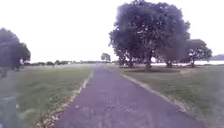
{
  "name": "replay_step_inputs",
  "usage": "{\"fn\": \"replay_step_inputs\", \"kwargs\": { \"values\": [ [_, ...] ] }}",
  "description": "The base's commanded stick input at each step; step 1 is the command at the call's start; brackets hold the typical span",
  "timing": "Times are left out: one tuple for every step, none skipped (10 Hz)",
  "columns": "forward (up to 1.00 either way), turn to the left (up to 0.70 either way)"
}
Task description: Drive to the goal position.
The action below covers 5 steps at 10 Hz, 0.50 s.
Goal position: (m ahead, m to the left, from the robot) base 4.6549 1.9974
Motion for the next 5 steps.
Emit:
{"fn": "replay_step_inputs", "kwargs": {
  "values": [
    [0.45,0.0],
    [0.45,0.0],
    [0.45,0.0],
    [0.45,0.0],
    [0.45,0.0]
  ]
}}
